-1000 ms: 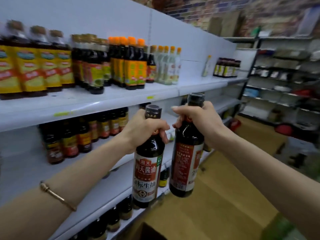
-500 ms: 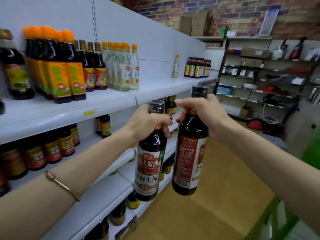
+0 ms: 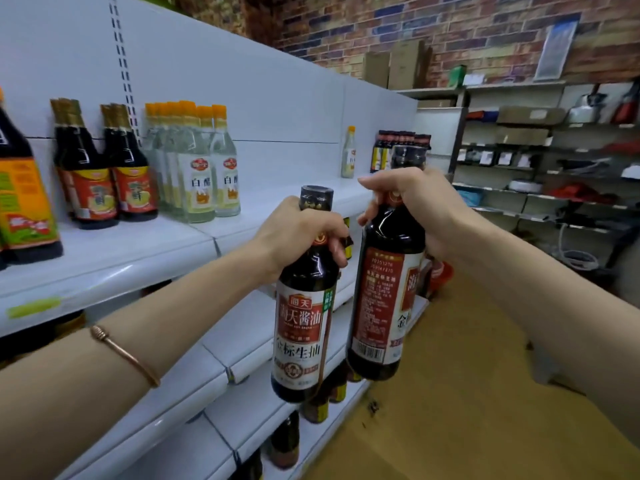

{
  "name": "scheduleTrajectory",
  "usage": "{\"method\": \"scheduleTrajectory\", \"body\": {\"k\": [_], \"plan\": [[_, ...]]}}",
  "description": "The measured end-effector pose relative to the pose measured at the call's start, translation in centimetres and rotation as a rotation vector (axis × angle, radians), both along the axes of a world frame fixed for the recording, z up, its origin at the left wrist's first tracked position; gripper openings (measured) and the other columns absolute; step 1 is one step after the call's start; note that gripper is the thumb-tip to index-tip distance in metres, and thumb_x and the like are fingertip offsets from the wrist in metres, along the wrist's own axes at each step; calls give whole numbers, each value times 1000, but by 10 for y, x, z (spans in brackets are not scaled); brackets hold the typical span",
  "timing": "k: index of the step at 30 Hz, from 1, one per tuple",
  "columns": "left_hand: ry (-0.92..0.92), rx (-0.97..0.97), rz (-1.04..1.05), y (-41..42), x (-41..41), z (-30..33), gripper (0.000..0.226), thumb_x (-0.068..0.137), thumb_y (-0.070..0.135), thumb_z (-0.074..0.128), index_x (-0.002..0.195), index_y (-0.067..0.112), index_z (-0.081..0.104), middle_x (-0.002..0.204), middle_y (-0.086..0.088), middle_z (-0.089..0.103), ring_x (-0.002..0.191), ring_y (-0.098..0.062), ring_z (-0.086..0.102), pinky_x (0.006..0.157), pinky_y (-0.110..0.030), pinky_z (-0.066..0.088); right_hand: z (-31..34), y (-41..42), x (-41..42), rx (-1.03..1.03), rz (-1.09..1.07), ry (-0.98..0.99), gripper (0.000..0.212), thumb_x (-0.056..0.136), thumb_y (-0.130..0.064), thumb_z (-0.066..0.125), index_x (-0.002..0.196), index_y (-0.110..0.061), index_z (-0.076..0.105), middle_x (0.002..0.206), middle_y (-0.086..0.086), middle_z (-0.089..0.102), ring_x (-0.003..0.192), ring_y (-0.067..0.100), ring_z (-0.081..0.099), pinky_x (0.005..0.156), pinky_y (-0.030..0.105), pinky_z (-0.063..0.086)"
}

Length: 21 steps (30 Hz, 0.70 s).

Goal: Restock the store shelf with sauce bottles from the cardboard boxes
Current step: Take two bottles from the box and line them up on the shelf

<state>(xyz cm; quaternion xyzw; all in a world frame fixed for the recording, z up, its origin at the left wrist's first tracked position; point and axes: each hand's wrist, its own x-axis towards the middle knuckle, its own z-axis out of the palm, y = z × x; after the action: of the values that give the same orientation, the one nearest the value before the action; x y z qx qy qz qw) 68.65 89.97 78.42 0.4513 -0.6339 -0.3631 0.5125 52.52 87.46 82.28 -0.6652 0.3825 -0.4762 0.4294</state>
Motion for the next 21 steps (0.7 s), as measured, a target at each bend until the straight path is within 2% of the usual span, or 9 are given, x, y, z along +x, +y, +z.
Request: {"method": "scheduleTrajectory", "body": {"k": [3,6,9,14,18,21], "plan": [[-10,-18,51,-55,-19,6,27,74,6,61,47,3,59,56,-17,64,60,-31,64,77,-41,55,6,-56,-14,-14,100,-9,30,84,-21,68,58,-10,57,60,9,66,70,29,66,80,39,54],[-17,-18,133,-105,-36,14,24,67,14,62,45,7,60,56,-17,65,62,-30,65,84,-44,54,19,-110,-28,-37,163,34,34,84,-21,68,53,-11,58,59,9,67,70,27,66,80,39,54],[67,-23,202,-146,-43,21,30,75,6,58,45,5,59,55,-18,64,63,-31,64,90,-48,53,35,-157,-33,-84,223,65,35,84,-22,68,52,-11,58,60,8,68,69,25,66,79,36,52],[46,-31,276,-200,-31,44,33,77,2,56,45,4,60,56,-18,65,67,-35,65,79,-37,54,50,-232,-17,-83,338,41,31,84,-23,67,57,-10,59,64,10,69,70,24,66,78,36,53],[56,-51,368,-246,2,60,39,77,6,54,39,9,59,55,-13,66,75,-35,63,86,-39,50,63,-288,13,-69,433,-34,28,84,-17,66,60,-10,55,57,7,64,69,25,66,67,29,54],[80,-82,394,-279,34,75,40,78,6,52,38,10,57,52,-10,64,69,-32,64,79,-32,51,69,-332,44,-82,494,-44,27,84,-17,66,60,-11,54,57,7,63,68,25,66,56,22,55]]}}
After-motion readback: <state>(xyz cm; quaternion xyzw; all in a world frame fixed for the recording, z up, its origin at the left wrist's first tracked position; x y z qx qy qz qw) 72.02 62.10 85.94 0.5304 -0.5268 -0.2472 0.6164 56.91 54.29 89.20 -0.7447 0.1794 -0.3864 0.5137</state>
